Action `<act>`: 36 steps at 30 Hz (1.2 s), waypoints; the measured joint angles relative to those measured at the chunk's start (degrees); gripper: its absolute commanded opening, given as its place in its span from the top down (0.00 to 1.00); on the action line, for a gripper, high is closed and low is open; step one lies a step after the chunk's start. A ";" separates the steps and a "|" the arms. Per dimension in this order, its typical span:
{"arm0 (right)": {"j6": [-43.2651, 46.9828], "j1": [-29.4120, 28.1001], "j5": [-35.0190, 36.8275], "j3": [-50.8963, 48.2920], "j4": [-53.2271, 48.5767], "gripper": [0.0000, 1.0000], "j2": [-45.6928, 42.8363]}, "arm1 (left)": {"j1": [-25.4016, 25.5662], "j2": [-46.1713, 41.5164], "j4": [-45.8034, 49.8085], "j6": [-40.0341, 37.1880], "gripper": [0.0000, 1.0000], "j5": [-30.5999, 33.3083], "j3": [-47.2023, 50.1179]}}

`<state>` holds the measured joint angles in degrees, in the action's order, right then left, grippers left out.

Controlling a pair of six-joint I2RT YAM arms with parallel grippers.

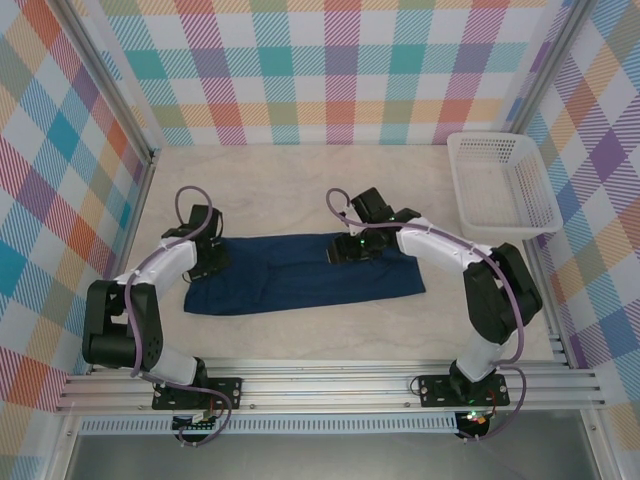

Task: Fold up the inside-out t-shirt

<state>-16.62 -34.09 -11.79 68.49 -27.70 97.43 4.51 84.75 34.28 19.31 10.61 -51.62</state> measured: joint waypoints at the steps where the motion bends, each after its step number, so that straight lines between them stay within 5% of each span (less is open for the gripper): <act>1: 0.13 0.28 0.28 0.00 -0.39 0.40 -0.33 | -0.17 -0.20 0.68 0.26 1.00 0.68 -0.46; 5: 0.68 1.68 1.11 -0.02 -1.53 0.40 -1.49 | 2.43 -1.14 2.29 1.33 1.00 1.03 -1.99; 15: 0.83 9.27 4.57 -0.28 -6.27 0.39 -5.25 | 21.31 -3.98 2.43 13.16 1.00 -9.77 -7.74; 22: 0.52 14.95 5.40 -3.48 -7.34 0.40 -5.29 | 33.38 7.26 1.40 22.14 1.00 -15.10 -23.96; 36: -1.18 19.15 4.28 -6.75 -5.46 0.41 1.60 | 37.40 24.37 1.33 26.64 1.00 -21.14 -39.30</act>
<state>-17.80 -14.94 -7.51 61.73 -33.17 99.02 41.91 109.12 35.62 45.95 -10.52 -90.91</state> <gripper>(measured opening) 0.588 0.054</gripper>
